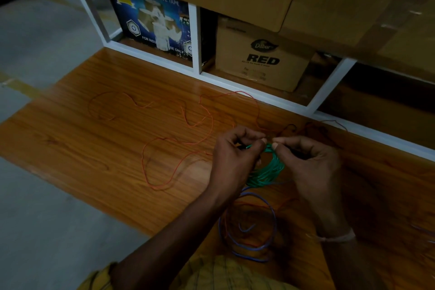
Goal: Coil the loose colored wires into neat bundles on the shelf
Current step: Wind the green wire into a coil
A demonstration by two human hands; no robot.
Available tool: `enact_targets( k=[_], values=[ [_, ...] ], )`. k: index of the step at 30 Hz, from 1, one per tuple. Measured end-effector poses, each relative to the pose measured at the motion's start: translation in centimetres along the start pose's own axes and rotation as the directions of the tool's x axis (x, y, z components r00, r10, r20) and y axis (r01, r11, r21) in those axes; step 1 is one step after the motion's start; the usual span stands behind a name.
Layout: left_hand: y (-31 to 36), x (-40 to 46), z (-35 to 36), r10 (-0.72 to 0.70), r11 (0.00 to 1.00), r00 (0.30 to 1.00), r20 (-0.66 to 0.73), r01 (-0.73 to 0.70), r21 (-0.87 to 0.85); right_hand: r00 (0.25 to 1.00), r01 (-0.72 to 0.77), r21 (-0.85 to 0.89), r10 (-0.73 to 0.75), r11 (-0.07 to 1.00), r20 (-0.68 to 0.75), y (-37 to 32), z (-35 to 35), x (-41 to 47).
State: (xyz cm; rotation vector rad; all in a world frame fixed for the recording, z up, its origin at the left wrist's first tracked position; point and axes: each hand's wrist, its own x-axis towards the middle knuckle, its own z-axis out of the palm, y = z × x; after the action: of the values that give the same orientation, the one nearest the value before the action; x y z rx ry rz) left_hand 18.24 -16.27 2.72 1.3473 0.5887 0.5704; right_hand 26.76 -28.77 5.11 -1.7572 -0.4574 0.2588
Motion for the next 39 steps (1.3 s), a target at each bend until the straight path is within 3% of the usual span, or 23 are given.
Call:
enact_targets(
  k=[14, 19, 26, 39],
  values=[
    [0.1, -0.1, -0.1, -0.068, 0.997, 0.994, 0.084, 0.064, 0.049, 0.990, -0.122, 0.099, 0.128, 0.988, -0.052, 0.8, -0.3, 0.0],
    [0.3, 0.1, -0.5, -0.069, 0.997, 0.989, 0.134, 0.062, 0.056, 0.993, -0.118, 0.080, 0.118, 0.990, -0.001, 0.4, -0.6, 0.0],
    [0.4, 0.5, -0.6, -0.065, 0.996, 0.983, 0.169, 0.054, 0.067, 0.992, -0.054, 0.060, 0.046, 0.997, 0.115, 0.7, -0.7, 0.1],
    [0.7, 0.7, -1.1, -0.084, 0.996, 0.973, 0.214, 0.074, 0.053, 0.987, 0.105, -0.034, -0.100, 0.994, 0.125, 0.2, -0.6, 0.4]
  ],
)
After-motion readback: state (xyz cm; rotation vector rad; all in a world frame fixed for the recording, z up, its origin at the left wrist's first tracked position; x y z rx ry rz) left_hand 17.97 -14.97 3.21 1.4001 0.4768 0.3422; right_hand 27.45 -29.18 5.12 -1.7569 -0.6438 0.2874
